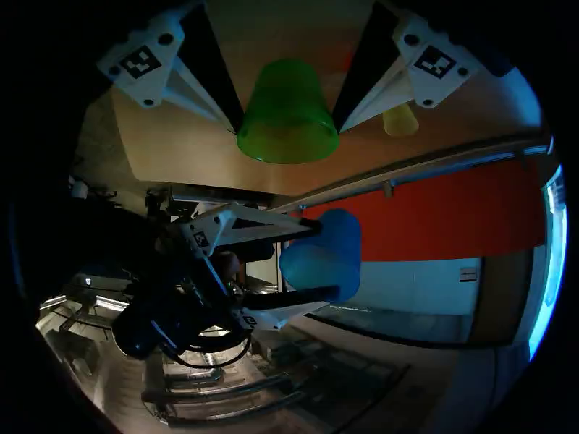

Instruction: Pour water

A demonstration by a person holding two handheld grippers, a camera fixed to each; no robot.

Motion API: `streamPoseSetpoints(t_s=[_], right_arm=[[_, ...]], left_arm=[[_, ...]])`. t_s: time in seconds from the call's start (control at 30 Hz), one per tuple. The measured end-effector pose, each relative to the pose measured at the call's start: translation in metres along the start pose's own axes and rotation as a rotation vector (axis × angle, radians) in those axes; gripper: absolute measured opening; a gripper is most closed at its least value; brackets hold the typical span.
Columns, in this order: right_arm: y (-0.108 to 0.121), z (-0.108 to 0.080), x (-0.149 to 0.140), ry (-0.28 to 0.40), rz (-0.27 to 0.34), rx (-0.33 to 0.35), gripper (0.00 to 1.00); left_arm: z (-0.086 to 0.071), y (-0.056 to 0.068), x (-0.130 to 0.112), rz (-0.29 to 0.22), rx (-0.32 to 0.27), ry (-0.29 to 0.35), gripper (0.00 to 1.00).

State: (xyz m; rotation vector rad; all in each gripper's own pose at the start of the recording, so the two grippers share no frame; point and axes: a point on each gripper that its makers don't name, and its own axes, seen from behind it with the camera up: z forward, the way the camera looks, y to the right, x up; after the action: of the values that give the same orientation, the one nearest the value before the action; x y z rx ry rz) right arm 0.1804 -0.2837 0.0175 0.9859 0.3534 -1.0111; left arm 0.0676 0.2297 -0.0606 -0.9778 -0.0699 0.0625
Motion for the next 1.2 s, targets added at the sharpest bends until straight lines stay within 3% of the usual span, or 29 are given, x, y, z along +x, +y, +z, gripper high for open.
streamPoseSetpoints(t_s=[0.17, 0.7, 1.2], right_arm=[[-0.006, -0.001, -0.001, 0.008, 0.104, 0.005, 0.91], [-0.015, -0.004, -0.005, 0.021, 0.526, 0.028, 0.91], [-0.022, -0.004, -0.005, 0.011, 0.84, 0.059, 0.91]], left_arm=[[0.0, 0.001, 0.0, 0.006, 0.003, -0.002, 0.85], [-0.001, 0.0, 0.0, 0.007, 0.007, -0.007, 0.85], [-0.005, -0.003, 0.0, -0.004, 0.016, -0.006, 0.85]])
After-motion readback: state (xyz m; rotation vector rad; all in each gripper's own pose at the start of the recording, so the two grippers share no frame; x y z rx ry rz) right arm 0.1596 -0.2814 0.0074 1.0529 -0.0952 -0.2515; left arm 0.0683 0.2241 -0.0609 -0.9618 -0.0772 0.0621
